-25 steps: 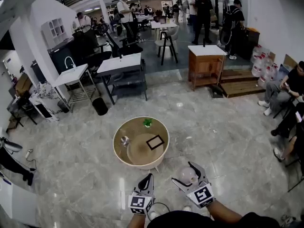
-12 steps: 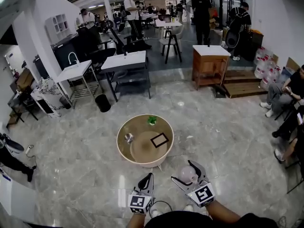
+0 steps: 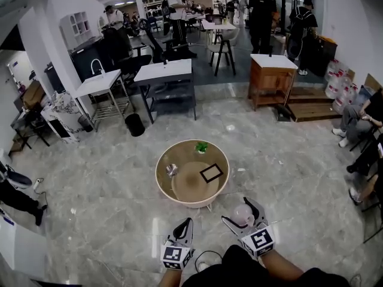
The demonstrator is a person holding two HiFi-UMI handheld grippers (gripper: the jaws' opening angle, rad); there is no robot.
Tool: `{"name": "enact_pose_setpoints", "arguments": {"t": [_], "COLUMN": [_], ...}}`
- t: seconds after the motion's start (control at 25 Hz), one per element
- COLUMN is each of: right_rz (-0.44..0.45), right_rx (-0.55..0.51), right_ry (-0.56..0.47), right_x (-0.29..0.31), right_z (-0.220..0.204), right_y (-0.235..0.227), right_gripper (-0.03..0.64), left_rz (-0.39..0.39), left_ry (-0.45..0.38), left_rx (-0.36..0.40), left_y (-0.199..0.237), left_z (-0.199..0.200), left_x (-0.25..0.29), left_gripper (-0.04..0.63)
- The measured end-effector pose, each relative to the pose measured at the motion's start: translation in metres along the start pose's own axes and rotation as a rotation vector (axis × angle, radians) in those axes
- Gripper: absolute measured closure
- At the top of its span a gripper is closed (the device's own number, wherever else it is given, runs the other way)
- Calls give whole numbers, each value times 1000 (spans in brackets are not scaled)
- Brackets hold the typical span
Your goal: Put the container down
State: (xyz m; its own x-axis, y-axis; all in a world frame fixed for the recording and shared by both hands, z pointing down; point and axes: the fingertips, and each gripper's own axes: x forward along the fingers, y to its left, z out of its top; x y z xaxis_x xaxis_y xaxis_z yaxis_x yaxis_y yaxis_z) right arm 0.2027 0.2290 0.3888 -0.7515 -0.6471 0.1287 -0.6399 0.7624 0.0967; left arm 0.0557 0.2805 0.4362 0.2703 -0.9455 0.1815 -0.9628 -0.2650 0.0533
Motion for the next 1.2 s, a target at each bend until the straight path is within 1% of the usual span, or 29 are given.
{"name": "enact_pose_setpoints", "arguments": {"t": [0.12,0.28,0.48,0.6,0.76,0.96,1.08,1.2], "right_rz": [1,23,38,40,68,71,93,114], "right_rx": [1,3,34,33,61,30,17,17], "right_ry": [8,21,20,24,27,2,-10,-5], "right_x": [19,49,94,122,163,208,234,255], "right_z": [2,1,-5,-8,-6,3,7,8], "right_y": [4,1,-6,-26,-58,-115,-132,-141], "right_gripper": [212,212,212,211,212,211,212,211], "left_rz": [7,27,42,45,80,123,154,167], "left_ry": [1,6,55,59,56,36,29,42], "left_rx": [-4,-19,-23,-21,-8,7,9,0], "left_y": [17,38,72,89,120,150,167,180], "left_z": [-3,-6,-17,-15,2,21,28,28], "left_x": [-1,9,35,66,103,156,180,197], "left_gripper": [598,598,598,598,598,598,598,598]}}
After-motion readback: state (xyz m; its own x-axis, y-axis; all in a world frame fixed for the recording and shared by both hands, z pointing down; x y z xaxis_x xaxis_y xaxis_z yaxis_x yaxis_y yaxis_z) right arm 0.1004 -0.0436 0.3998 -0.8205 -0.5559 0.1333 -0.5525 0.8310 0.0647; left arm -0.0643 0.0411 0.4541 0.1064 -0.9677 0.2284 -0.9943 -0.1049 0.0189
